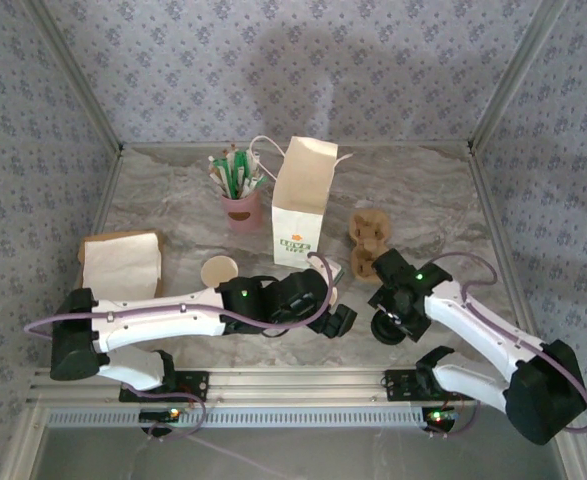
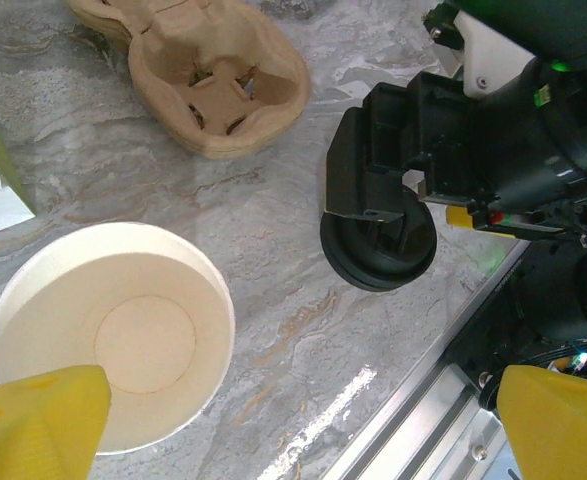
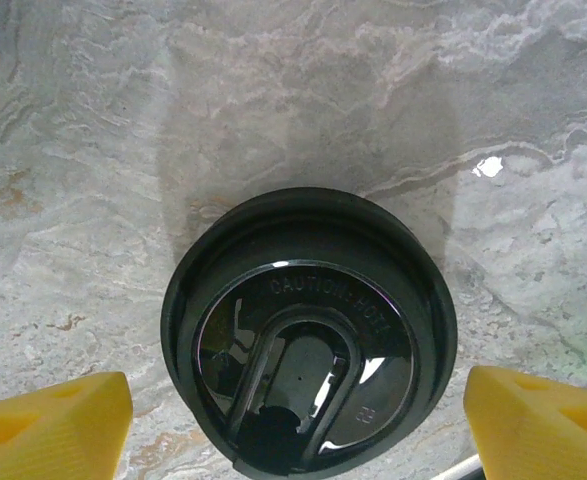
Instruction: Pack the takeout coffee
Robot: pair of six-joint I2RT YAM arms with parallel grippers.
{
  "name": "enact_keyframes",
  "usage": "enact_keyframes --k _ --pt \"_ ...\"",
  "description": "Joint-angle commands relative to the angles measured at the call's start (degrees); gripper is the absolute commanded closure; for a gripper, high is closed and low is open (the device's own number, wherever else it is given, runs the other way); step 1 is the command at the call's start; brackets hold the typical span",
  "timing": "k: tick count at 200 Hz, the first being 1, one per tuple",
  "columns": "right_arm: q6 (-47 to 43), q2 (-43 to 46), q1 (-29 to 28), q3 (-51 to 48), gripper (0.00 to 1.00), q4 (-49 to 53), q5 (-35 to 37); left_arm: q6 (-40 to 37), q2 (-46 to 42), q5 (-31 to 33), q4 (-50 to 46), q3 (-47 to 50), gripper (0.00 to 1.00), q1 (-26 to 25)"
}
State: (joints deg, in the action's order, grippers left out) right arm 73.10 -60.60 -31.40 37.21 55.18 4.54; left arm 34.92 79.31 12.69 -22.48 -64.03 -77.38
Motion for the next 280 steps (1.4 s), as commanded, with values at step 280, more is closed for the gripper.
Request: enact_keyframes --k 280 --pt "-1.02 -0.81 3.8 -1.74 0.27 -1.16 -3.1 -1.87 1.16 0.8 -1.03 -3.32 0.0 -0.39"
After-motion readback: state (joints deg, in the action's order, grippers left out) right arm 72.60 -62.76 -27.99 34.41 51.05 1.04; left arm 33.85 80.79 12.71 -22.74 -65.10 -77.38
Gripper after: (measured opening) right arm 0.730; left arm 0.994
